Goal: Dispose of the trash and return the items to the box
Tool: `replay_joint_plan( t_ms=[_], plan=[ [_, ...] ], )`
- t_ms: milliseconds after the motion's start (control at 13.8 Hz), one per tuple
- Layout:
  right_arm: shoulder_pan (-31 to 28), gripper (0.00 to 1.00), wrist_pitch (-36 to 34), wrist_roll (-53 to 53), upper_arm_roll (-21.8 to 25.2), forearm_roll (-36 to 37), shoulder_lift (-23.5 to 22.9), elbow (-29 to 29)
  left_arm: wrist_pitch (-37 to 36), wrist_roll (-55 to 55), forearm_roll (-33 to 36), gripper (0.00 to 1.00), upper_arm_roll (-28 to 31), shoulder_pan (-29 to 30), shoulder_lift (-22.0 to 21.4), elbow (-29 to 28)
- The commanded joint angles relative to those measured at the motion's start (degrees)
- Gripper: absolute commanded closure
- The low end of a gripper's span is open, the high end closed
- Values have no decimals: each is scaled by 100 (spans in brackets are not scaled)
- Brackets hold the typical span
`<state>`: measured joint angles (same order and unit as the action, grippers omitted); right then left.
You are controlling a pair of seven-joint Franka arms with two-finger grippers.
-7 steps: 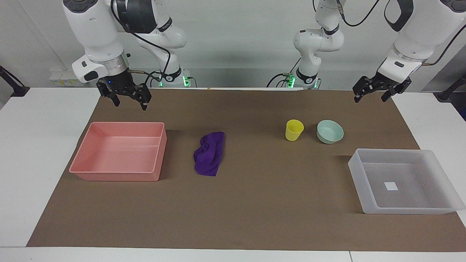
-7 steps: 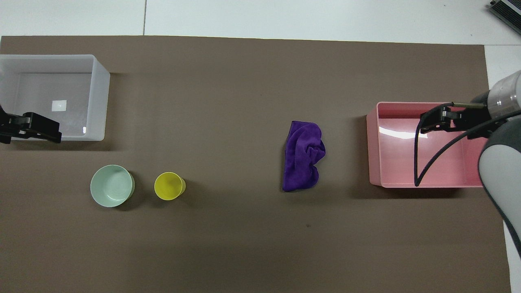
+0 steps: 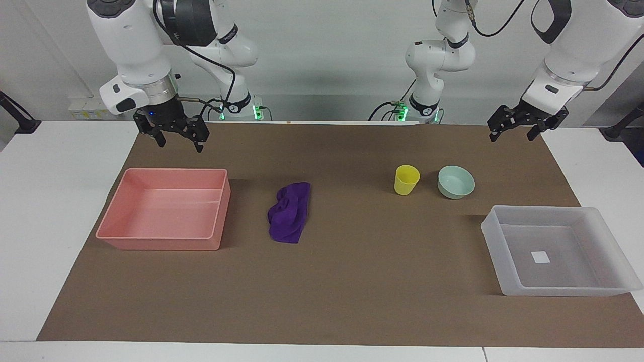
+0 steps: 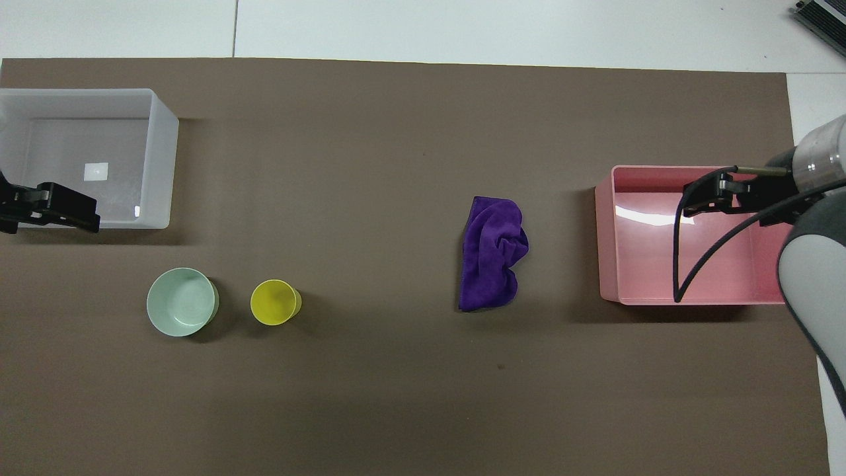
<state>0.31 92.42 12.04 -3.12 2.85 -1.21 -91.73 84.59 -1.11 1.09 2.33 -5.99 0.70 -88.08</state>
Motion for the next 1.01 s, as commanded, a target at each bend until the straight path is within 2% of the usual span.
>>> replay_joint_plan(
  t_ms=[0,217,434,651,795,940],
  plan=[
    [-101,0,-39,-132,-40,-136,41,-20,-144,-30,40,0,-14,-16,53,142],
    [-93,0,-39,-131,-40,-136,41,-29,-136,-109,-90,0,-31,-52,105,81],
    [-101,0,-48,-140,-40,-136,41,-20,-171,-91,-276,0,-14,-8,-25,-480],
    [-101,0,-48,-132,-40,-136,41,-20,-5,-56,-276,0,-23,-17,-315,-1507],
    [-101,0,-39,-132,-40,-136,41,-20,485,-21,-285,0,-14,27,-517,-2157],
    [-93,0,-48,-123,-40,-136,41,-20,1022,75,-294,0,-14,228,-545,-2633]
  ],
)
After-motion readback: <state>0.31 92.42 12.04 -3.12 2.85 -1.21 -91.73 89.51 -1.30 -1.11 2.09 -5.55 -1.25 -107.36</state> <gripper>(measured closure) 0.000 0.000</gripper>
